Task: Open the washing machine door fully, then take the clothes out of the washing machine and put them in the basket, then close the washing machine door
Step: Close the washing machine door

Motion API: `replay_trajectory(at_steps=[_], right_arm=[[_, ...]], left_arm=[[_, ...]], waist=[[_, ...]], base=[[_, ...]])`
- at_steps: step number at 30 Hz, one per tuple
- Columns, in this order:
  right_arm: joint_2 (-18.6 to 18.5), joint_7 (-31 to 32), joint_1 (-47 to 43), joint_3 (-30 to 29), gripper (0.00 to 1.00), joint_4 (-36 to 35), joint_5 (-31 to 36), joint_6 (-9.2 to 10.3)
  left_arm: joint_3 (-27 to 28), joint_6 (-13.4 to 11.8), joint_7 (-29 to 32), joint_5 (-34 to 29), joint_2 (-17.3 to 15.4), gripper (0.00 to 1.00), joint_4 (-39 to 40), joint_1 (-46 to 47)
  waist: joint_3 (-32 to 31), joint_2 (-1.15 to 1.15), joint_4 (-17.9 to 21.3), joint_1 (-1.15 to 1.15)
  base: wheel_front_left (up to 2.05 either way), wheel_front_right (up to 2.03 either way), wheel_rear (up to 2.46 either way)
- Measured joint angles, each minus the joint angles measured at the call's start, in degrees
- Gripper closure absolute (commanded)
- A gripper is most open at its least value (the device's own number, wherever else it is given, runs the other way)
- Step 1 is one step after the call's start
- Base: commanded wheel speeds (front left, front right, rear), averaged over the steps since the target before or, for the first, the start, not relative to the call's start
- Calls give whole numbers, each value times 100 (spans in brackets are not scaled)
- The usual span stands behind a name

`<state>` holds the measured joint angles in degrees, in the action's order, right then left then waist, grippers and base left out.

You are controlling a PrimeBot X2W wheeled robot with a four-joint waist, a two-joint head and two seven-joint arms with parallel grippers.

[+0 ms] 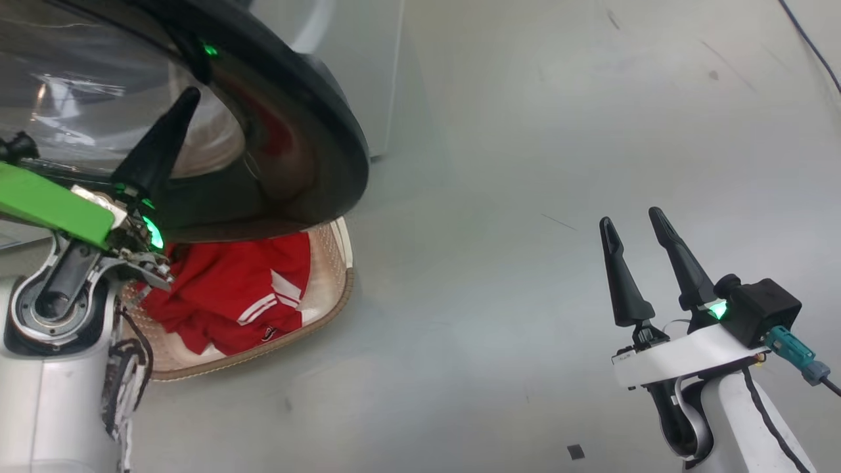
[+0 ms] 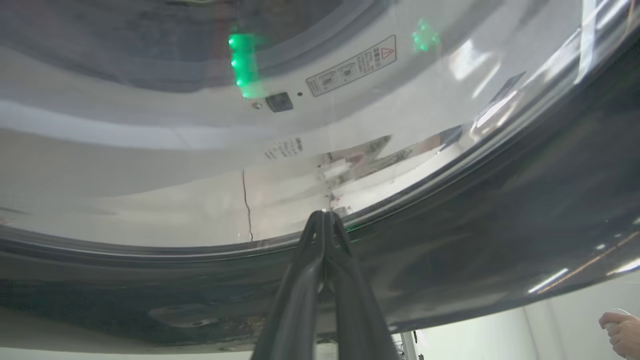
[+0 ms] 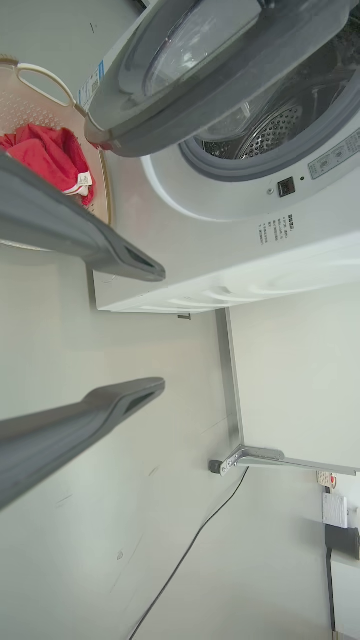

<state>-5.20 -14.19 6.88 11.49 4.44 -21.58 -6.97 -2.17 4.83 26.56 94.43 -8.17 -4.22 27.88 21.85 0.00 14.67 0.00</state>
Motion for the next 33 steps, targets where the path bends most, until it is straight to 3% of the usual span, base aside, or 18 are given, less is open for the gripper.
replay_trajectory(at_steps=[17, 33], right_arm=[[129, -7, 350, -132, 0, 30, -111, -1], [137, -9, 360, -341, 0, 79, -108, -2]], left_arm=[[282, -105, -700, -452, -152, 100, -846, 1158], [347, 146, -799, -304, 157, 100, -1218, 1229]], waist=[[474, 0, 727, 0], [431, 0, 539, 0]], base=[[0, 0, 0], [0, 0, 0]])
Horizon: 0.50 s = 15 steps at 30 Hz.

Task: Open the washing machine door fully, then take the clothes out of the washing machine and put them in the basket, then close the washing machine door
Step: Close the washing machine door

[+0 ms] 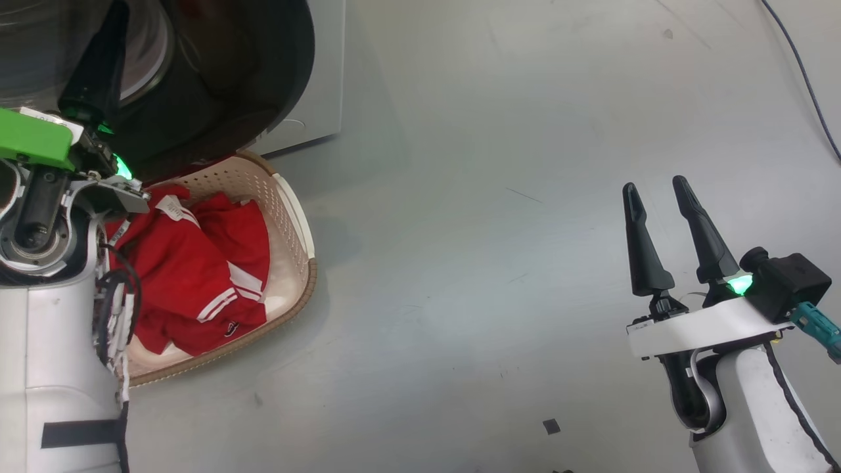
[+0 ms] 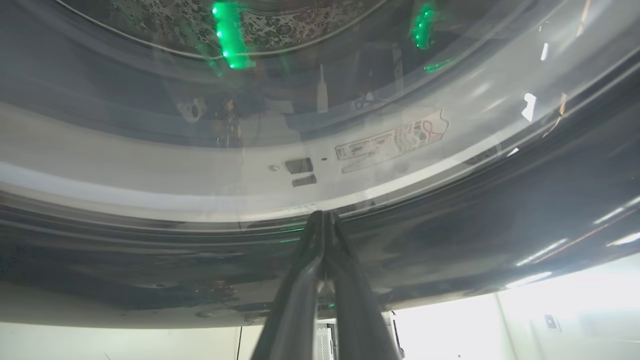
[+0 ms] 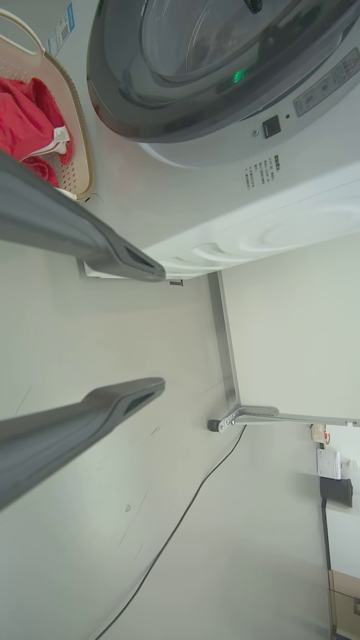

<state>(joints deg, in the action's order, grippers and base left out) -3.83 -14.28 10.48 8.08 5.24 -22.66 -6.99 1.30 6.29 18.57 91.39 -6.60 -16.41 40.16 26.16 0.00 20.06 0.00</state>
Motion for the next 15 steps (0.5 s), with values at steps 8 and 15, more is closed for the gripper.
replay_trajectory(at_steps=[8, 15], right_arm=[[-162, 0, -4, -116, 0, -1, 74, 0], [-216, -1, -67, -168, 0, 4, 171, 0]], left_arm=[[82, 59, -56, 292, 242, 100, 66, -593], [287, 59, -236, 367, 336, 100, 609, -1154]], waist=[[-169, 0, -351, 0], [-364, 0, -667, 0]], base=[[0, 0, 0], [0, 0, 0]])
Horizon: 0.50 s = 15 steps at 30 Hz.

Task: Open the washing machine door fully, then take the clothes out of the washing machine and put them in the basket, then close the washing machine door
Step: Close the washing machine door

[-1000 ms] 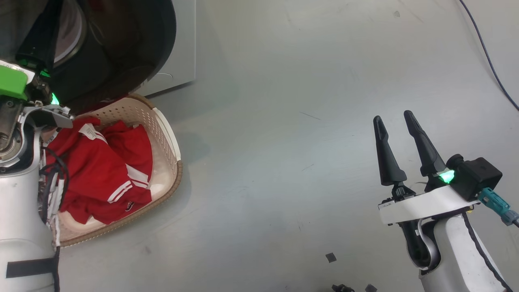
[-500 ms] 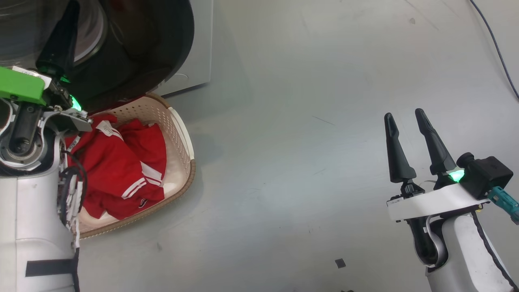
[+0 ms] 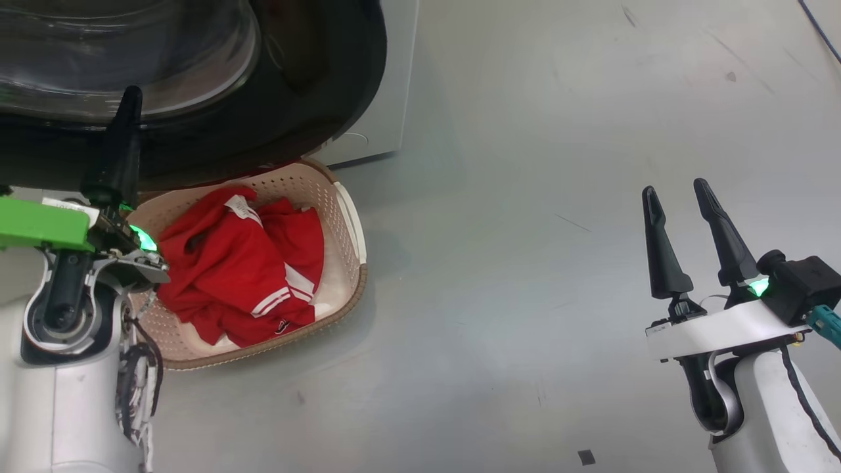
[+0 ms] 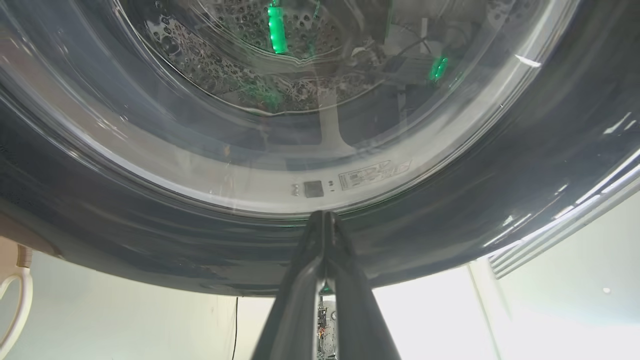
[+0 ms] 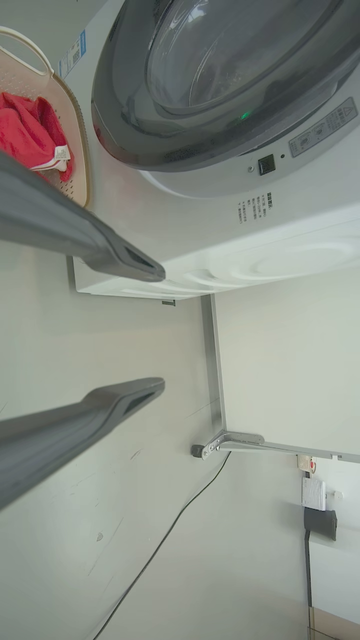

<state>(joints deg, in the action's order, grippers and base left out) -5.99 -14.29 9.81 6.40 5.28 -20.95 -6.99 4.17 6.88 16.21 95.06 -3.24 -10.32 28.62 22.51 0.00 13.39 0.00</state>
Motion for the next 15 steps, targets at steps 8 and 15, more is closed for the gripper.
replay_trajectory(at_steps=[8, 15], right_arm=[[-101, 0, -209, -71, 0, 22, 92, 0], [-131, 0, -366, -29, 0, 67, 193, 0]], left_arm=[[-8, 0, -116, 69, 92, 69, 543, -823], [-137, 0, -204, 74, 113, 0, 836, -1455]], waist=[[-276, 0, -342, 0], [-550, 0, -617, 0]], base=[[0, 0, 0], [0, 0, 0]])
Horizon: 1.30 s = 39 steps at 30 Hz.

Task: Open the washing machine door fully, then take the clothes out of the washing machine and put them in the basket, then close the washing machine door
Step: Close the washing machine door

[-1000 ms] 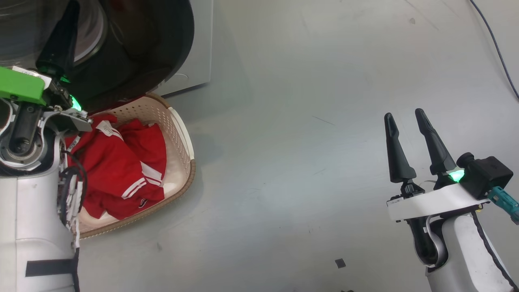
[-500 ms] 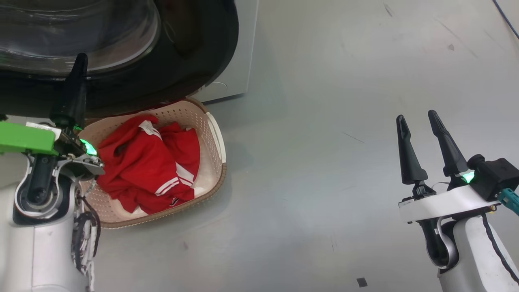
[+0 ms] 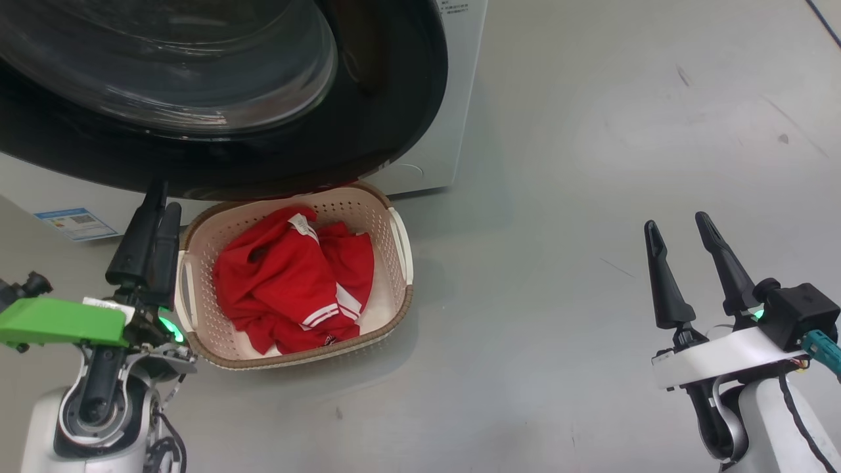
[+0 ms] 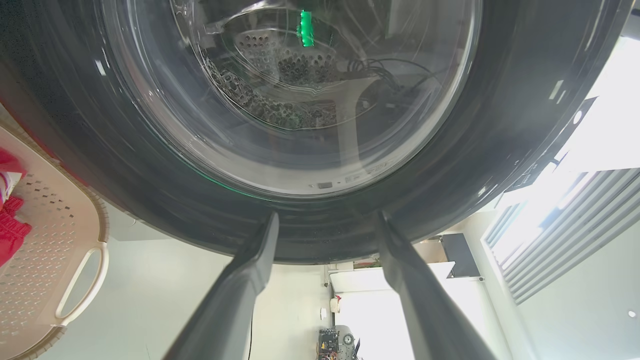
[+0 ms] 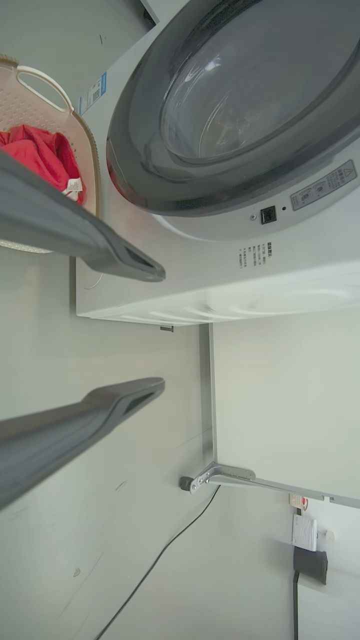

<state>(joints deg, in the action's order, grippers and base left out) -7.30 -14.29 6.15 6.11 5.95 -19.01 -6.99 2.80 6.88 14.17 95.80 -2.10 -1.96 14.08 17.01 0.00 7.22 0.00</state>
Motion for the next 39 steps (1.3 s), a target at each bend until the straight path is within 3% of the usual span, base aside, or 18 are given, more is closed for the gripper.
replay_trajectory(at_steps=[11, 18, 33, 39], right_arm=[[2, 0, -350, 59, 0, 15, 107, 0], [10, 0, -486, 120, 0, 20, 156, 0], [23, 0, -565, 154, 0, 4, 264, 0], [31, 0, -656, 142, 0, 8, 304, 1]], left_arm=[[-298, 1, -511, -350, 5, 0, 426, -705], [-326, 1, -1238, -1591, -1, 0, 509, -1064], [-925, 3, -2637, -4840, -631, 0, 686, -1305], [-1129, -309, -2752, -5743, -782, 0, 516, -1480]], waist=[[-437, 0, -460, 0], [-689, 0, -710, 0], [-960, 0, -855, 0], [-1069, 0, -850, 0]], base=[[0, 0, 0], [0, 0, 0], [0, 0, 0], [0, 0, 0]])
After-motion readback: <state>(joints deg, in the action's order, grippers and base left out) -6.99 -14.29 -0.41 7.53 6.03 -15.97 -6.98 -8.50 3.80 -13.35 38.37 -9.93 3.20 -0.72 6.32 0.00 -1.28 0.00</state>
